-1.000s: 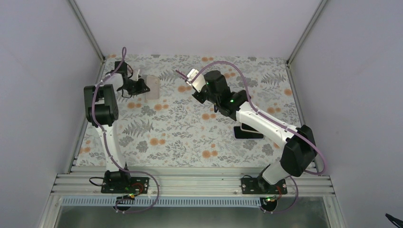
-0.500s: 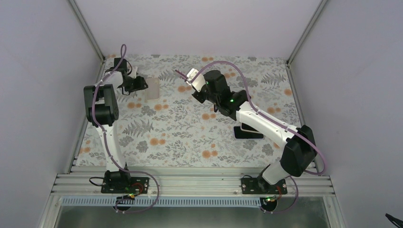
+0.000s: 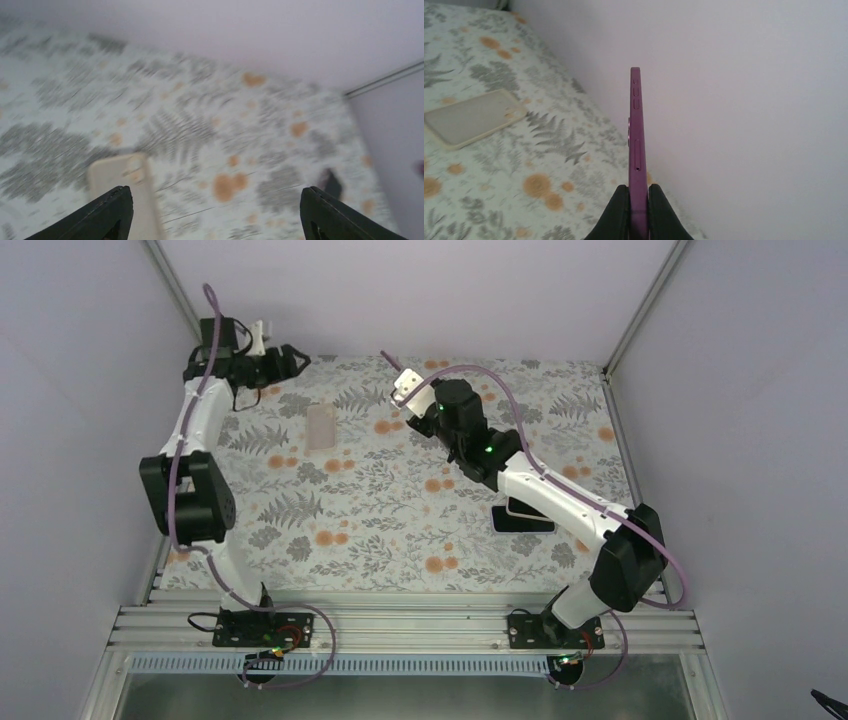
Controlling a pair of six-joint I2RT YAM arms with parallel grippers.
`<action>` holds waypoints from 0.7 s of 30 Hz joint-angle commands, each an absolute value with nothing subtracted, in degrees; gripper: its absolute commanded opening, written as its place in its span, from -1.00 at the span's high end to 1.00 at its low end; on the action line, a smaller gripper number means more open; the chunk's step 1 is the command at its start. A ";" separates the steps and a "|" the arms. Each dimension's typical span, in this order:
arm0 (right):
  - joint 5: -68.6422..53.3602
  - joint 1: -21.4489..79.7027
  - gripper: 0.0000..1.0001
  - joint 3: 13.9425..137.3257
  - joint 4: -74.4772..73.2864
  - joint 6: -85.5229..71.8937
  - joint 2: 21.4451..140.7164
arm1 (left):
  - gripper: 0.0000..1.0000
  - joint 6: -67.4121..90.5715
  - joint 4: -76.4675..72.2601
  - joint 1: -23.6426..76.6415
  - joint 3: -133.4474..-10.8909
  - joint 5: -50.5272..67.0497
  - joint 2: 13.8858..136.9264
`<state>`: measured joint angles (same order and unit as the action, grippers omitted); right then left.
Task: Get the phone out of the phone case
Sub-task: Place the phone case at the center of the board, then place the phone at the center of the board.
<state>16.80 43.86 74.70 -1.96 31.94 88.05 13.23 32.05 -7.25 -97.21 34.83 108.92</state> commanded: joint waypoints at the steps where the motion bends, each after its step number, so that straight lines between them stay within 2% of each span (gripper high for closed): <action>1: 22.58 44.70 0.92 79.07 8.38 37.24 88.09 | -0.84 21.85 24.98 -7.29 -96.76 48.11 103.82; 4: 24.89 45.23 0.92 79.36 12.01 40.27 88.43 | -0.93 25.32 21.68 -7.16 -97.93 53.46 101.46; 11: 31.33 48.88 0.92 77.05 25.09 53.72 90.18 | -0.92 35.07 12.71 -5.87 -96.06 62.64 96.35; 16: 34.37 51.55 0.92 72.11 40.03 67.90 91.76 | -0.90 37.52 10.11 -3.09 -93.23 64.88 92.78; 21: 35.49 53.73 0.92 69.65 46.40 74.07 92.56 | -0.86 40.06 7.45 0.51 -89.64 65.57 90.21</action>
